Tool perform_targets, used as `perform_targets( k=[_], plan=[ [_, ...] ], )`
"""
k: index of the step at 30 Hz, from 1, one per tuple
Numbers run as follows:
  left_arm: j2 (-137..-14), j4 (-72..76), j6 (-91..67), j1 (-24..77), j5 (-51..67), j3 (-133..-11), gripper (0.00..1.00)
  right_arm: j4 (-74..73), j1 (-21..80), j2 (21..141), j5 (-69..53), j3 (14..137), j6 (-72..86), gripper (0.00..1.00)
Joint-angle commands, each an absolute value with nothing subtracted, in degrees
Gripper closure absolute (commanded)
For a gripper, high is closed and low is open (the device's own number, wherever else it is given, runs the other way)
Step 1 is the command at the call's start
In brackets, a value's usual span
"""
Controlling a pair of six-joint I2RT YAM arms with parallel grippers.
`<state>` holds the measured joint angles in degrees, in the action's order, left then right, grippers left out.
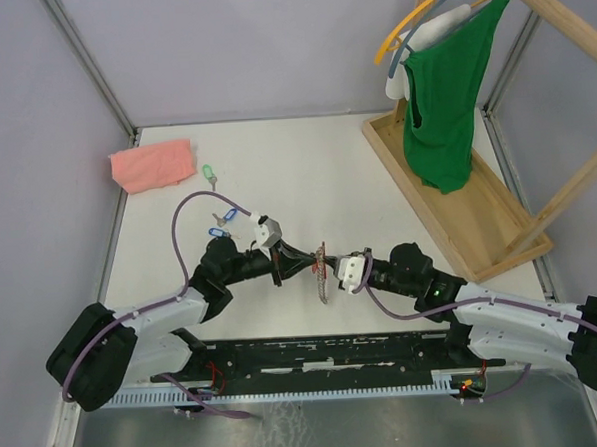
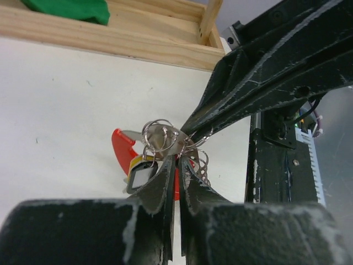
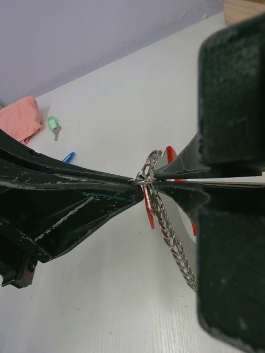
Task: Put the keys on the keyring
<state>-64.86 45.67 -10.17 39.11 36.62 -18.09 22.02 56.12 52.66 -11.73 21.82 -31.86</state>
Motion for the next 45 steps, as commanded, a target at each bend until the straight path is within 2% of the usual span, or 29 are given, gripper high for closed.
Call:
perform_targets(
  k=[1,8,17,22,27,35,41,45],
  plan=[
    [-68.15,51.67,-20.62,37.95,32.01,-16.7,0.9,38.82,55.85,54.07,-12.71,21.51,-26.55,0.99],
    [-71.38,53.17,-25.85,34.26,30.39,-16.68,0.72,41.74,53.57,55.45,-13.55,20.25,-24.93,0.99],
    [-59.22,59.5,-15.48,32.87,31.74,-10.76,0.62,41.46,50.21,55.68,-16.04,19.83,-24.01,0.99],
    [-56.46,63.55,-9.03,32.87,37.12,-11.47,0.62,39.08,50.02,55.49,-17.29,20.51,-25.04,0.99],
    [-60.02,71.27,-5.27,32.91,42.98,-12.48,0.6,37.33,49.92,55.06,-18.44,21.13,-25.78,0.99],
    [-65.85,72.12,3.75,34.26,50.69,-16.17,0.58,34.94,49.92,54.4,-20.43,22.48,-26.31,0.99],
    [-69.64,70.41,4.69,34.72,53.82,-19.46,0.64,33.74,49.84,54.06,-21.84,23.34,-26.18,0.99],
    [-71.35,64.86,5.66,34.71,56.28,-22.45,0.72,33.54,49.83,53.68,-22.47,23.54,-25.83,1.0]
  ],
)
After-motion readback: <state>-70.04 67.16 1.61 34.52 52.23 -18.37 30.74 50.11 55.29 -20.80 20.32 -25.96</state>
